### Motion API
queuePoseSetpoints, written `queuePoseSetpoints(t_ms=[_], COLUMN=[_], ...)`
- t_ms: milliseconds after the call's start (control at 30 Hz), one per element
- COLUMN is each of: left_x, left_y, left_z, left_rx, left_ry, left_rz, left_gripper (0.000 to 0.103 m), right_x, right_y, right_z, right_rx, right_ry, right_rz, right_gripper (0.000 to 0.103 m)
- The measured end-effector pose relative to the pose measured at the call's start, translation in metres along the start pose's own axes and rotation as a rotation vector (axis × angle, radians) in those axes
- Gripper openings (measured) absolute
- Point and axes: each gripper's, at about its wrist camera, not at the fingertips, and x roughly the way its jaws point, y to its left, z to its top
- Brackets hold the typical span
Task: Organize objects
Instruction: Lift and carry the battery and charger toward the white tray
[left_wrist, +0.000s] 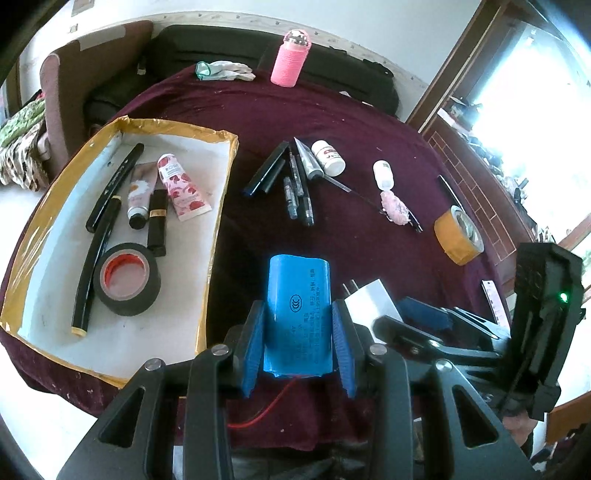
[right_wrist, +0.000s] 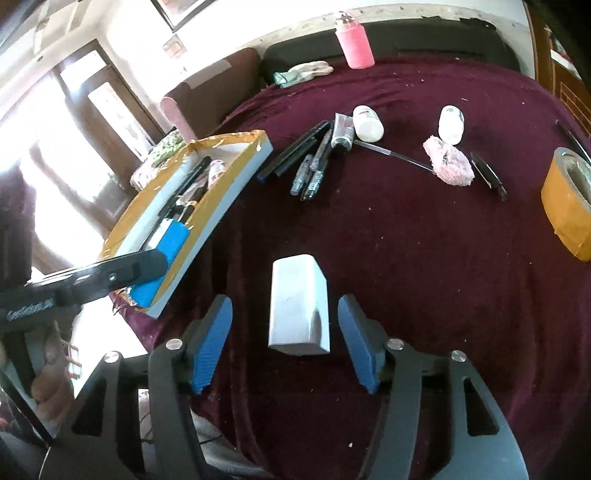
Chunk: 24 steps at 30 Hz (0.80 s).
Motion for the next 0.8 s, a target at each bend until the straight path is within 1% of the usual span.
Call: queuePoseSetpoints(t_ms=[100, 167, 200, 233, 267, 300, 433, 533, 600, 667, 800], left_x=[0.000, 0.000, 0.000, 0.000, 0.000, 0.000, -0.004, -0.011, -0.015, -0.020, -0.024], left_y=[-0.001, 0.001, 0.002, 0.004, 0.006, 0.008, 0.021, 0.036, 0.046, 0.060, 0.085], left_z=[0.001, 0.001, 0.002, 0.003, 0.004, 0.005, 0.012, 0.020, 0.026, 0.034, 0.047], left_rx=[-0.003, -0.005, -0.008, -0.014, -0.019, -0.021, -0.045, -0.068, -0.077, -0.091, -0.112], left_ry=[0.002, 0.001, 0.000, 0.001, 0.002, 0.002, 0.001, -0.011, -0.023, -0.036, -0.054], left_rz=[0.002, 0.008, 0.010, 0.013, 0.014, 0.016, 0.023, 0.031, 0.046, 0.070, 0.110], left_gripper=[0.031, 0.031, 0.031, 0.031, 0.031, 0.031, 0.031, 0.031, 0.031, 0.031, 0.031], right_x=[0.010, 0.013, 0.014, 0.016, 0.019, 0.022, 0.015, 0.007, -0.001, -0.009, -0.012], right_y=[0.003, 0.009, 0.010, 0.010, 0.008, 0.006, 0.000, -0.001, 0.004, 0.011, 0.032], right_z=[0.004, 0.003, 0.003, 0.003, 0.002, 0.002, 0.002, 0.009, 0.015, 0.024, 0.044], right_rx=[0.011, -0.012, -0.019, -0.021, -0.015, -0.006, 0.028, 0.052, 0.048, 0.041, 0.006], right_ry=[0.021, 0.018, 0.016, 0.022, 0.038, 0.049, 0.031, 0.002, -0.032, -0.063, -0.099], right_rz=[-0.025, -0.079, -0.102, -0.120, -0.128, -0.124, -0.121, -0.097, -0.082, -0.049, 0.007], right_gripper=[0.059, 0.057, 0.046, 0.032, 0.029, 0.028, 0.026, 0.026, 0.026, 0.026, 0.026])
